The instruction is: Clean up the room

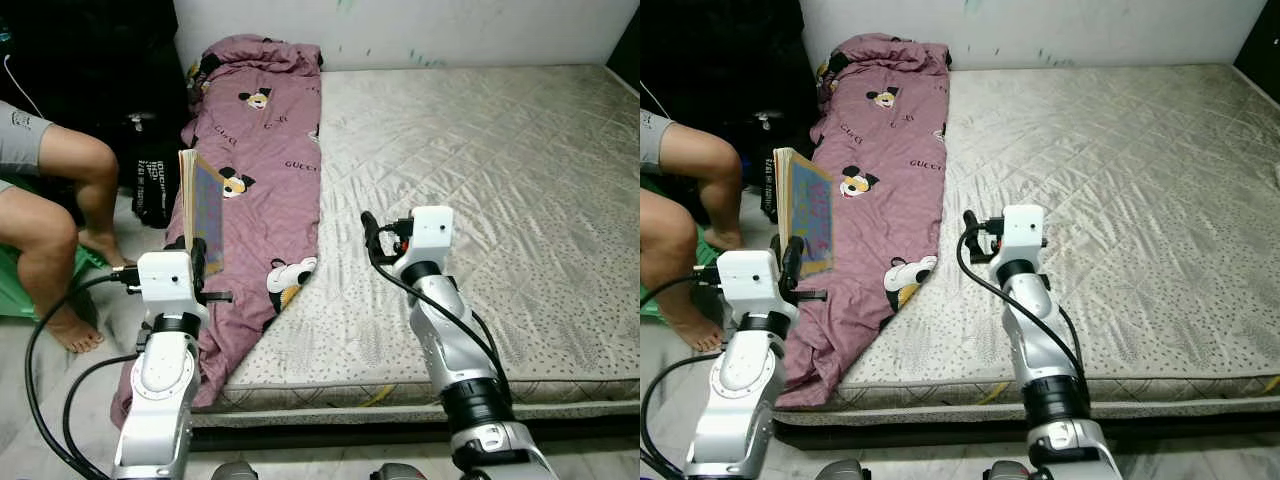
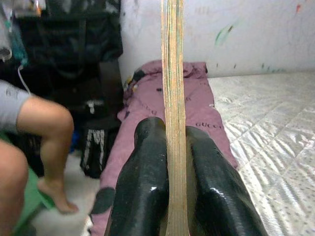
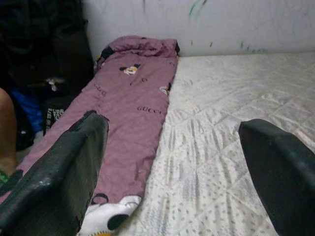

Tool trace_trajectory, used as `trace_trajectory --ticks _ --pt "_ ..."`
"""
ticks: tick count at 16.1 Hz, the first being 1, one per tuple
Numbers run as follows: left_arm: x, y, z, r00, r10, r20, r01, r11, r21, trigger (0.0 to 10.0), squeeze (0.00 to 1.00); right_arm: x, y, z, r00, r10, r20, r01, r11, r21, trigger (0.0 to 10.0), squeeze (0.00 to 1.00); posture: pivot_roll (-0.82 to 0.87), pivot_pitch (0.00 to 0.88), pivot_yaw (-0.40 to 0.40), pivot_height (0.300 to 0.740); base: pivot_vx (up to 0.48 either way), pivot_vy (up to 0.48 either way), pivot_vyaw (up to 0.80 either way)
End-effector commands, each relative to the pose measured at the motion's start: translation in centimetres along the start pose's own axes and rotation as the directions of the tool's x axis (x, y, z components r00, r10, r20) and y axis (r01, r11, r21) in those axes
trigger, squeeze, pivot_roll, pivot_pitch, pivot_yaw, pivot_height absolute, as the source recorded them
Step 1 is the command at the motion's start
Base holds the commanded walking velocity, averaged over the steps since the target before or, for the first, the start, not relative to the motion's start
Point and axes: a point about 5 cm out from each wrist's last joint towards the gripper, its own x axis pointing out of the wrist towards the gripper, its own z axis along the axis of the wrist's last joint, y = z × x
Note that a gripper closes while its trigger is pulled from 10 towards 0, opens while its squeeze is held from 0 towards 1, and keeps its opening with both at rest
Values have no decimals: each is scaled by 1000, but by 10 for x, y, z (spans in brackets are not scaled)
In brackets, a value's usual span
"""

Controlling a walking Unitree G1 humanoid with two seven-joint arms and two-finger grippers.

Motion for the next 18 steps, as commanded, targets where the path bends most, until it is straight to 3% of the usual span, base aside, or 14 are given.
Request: trace_trajectory --ticks 1,7,10,14,16,17,18 --pt "6 2 12 997 -10 70 8 999 32 10000 0 3 1 3 1000 -12 17 12 1000 6 10000 0 -29 0 70 740 0 0 0" --pt "16 -20 13 994 -90 64 88 996 28 10000 0 -10 -8 -1 999 -49 13 49 999 15 10000 0 -85 0 109 740 0 0 0" --pt "19 -20 15 997 -56 54 53 997 54 10000 0 -9 -6 -1 999 -36 0 36 999 10 10000 0 -65 0 93 740 0 0 -237" --pt "12 -13 15 998 -37 45 33 995 90 10000 0 -7 0 0 1000 -2 -12 3 1000 21 10000 0 -20 6 57 740 0 0 -720" --pt "9 -9 15 999 -13 42 9 996 89 10000 0 -4 3 5 1000 26 -1 -26 1000 16 10000 0 -9 17 42 740 0 0 0" --pt "9 -10 16 999 -14 43 10 996 91 10000 0 -2 4 6 1000 31 -3 -31 1000 3 10000 0 -4 22 36 740 0 0 0" --pt "9 -10 18 999 -18 51 13 996 90 10000 0 1 4 8 1000 21 7 -21 997 -75 10000 0 -3 25 34 740 0 0 0"
